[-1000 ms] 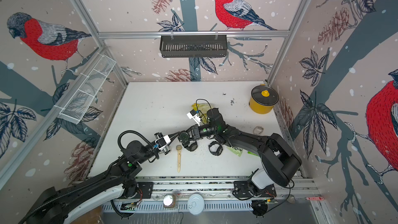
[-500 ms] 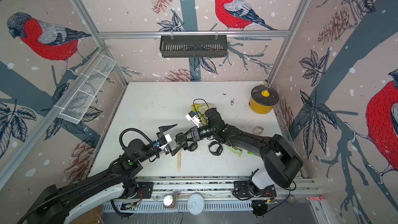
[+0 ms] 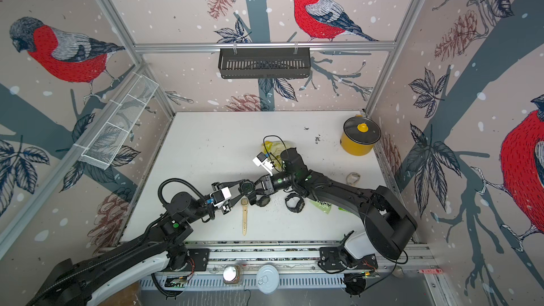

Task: Wipe the watch dial
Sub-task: Pick up the watch at the center of the board, then pick up the cleaning item at the center of the board.

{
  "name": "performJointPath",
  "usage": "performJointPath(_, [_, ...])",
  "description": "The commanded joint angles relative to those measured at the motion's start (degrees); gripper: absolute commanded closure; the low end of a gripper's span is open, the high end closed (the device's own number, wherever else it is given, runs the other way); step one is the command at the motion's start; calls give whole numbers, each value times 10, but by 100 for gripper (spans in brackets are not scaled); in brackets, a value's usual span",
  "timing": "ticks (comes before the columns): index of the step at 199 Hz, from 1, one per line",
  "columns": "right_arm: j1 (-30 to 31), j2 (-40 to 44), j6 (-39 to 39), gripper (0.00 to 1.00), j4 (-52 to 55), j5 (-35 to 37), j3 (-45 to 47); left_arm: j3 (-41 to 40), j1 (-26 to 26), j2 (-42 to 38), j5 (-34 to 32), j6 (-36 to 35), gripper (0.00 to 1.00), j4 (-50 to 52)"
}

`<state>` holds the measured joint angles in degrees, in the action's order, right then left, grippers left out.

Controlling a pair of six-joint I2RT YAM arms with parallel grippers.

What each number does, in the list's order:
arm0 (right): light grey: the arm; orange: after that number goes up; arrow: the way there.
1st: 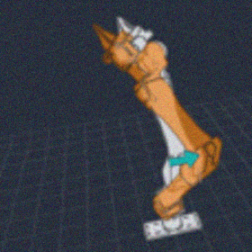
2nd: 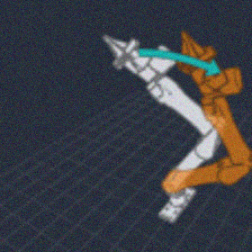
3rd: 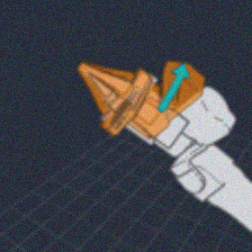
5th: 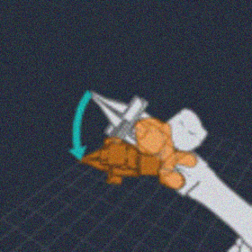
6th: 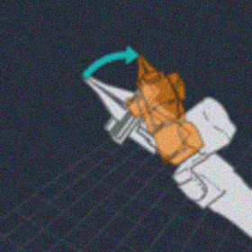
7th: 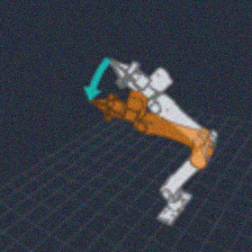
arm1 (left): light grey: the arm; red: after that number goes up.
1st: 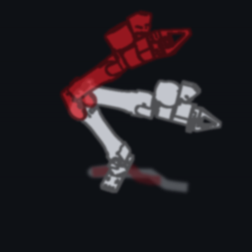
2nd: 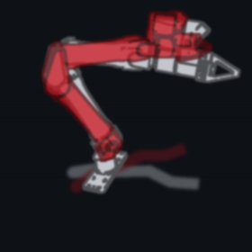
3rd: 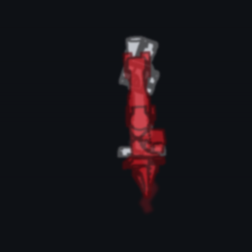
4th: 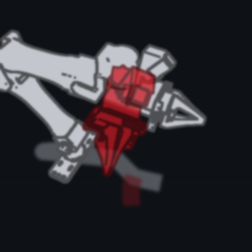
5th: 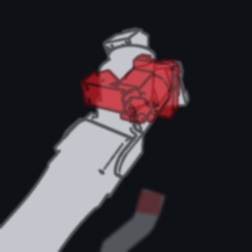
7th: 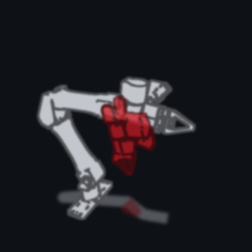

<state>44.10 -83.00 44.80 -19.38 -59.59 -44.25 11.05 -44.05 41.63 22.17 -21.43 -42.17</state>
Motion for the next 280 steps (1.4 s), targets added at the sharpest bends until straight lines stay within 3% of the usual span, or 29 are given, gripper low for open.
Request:
performJointPath(1, [-1, 6, -13, 98, -12, -12, 5, 0, -1, 3, 25, -7, 54, -18])
performJointPath(19, [-3, 12, -20, 98, -5, -14, 7, -2, 0, 4, 22, -10, 52, -12])
performJointPath(44, [-4, 23, -32, 98, 9, -13, 9, -3, -1, -6, 4, -16, 70, -2])
performJointPath(83, [8, 15, -27, 98, -2, -7, 11, 7, 0, 3, 24, -11, 84, -7])
performJointPath(110, [16, 5, -16, 98, -23, -4, 12, 16, -1, 20, 37, -11, 99, -6])
performJointPath(129, [4, 1, -21, 88, -6, 21, 10, 14, -1, 26, 36, -17, 100, -8])
performJointPath(137, [-12, 7, -21, 78, -3, 39, 15, 11, -1, 28, 30, -24, 100, -5])
performJointPath(144, [-29, 14, -24, 68, 12, 66, 18, 8, 0, 28, 18, -35, 100, 1])
performJointPath(160, [-76, 39, -74, 57, 74, 168, 14, -3, 0, 25, -28, -55, 100, 9])
performJointPath(187, [-117, 51, -169, 50, 129, 339, -9, -22, 0, 12, -91, -83, 100, 11])
performJointPath(216, [-116, -15, -250, 47, 175, 553, -69, -51, 0, 11, -171, -103, 100, -20])
performJointPath(239, [-110, -92, -284, 46, 173, 639, -118, -61, 12, 48, -244, -105, 100, -72])
performJointPath(265, [-105, -176, -325, 44, 184, 681, -184, -47, 67, 131, -227, -65, 100, -114])
performJointPath(280, [-99, -217, -322, 44, 190, 709, -213, -39, 71, 190, -229, -73, 100, -155])
